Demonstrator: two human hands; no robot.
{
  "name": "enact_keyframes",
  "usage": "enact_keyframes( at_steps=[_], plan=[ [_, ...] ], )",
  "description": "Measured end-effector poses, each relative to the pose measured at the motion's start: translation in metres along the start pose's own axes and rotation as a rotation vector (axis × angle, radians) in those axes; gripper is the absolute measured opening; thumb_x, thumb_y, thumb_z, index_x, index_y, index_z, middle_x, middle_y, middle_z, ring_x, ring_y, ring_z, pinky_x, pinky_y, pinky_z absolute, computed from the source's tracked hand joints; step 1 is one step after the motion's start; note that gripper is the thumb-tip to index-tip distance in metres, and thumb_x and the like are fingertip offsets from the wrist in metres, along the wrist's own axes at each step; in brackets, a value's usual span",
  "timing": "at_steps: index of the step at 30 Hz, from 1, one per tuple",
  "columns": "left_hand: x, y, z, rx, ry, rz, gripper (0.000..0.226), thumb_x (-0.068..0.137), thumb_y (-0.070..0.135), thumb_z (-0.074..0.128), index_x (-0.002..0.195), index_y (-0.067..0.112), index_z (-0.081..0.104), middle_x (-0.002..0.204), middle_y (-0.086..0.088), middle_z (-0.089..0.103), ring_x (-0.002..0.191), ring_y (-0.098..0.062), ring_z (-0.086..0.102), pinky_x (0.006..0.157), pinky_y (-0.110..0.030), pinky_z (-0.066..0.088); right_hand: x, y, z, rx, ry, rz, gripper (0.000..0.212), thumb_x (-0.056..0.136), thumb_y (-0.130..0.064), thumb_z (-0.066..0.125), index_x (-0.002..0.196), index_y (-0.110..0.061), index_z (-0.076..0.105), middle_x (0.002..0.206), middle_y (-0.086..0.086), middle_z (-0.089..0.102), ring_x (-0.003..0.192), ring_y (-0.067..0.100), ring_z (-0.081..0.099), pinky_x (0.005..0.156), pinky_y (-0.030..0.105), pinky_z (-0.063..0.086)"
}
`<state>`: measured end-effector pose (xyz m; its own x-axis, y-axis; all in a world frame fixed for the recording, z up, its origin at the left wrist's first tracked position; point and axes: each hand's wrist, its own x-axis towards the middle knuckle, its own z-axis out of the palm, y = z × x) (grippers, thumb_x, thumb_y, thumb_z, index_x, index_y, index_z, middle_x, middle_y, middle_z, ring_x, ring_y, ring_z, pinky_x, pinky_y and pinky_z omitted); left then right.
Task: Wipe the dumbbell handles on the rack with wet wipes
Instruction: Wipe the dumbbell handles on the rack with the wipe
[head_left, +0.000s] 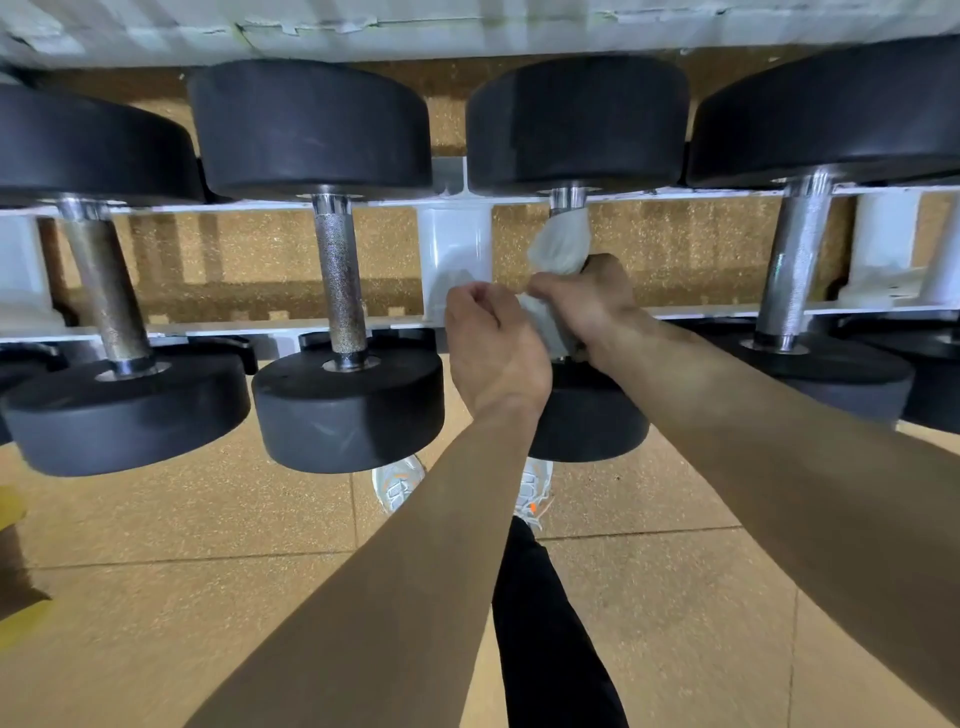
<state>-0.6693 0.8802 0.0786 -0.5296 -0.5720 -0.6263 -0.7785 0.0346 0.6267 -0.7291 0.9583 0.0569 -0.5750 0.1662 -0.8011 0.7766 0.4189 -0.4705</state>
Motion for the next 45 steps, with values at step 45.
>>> enact_keyframes(
  at_steps=[45],
  plan=[
    [0.023, 0.014, -0.028, 0.332, -0.488, 0.488, 0.019, 0.097, 0.016, 0.065, 0.084, 0.028, 0.058, 0.087, 0.005, 0.063, 0.081, -0.007, 0.058, 0.072, -0.011, 0.044, -0.017, 0.026, -0.054, -0.129, -0.145, -0.301, 0.050, 0.081, -0.051, 0.080, 0.110, -0.017, 0.059, 0.094, -0.007, 0.064, 0.082, 0.006, 0.060, 0.071, 0.021, 0.046]
  ],
)
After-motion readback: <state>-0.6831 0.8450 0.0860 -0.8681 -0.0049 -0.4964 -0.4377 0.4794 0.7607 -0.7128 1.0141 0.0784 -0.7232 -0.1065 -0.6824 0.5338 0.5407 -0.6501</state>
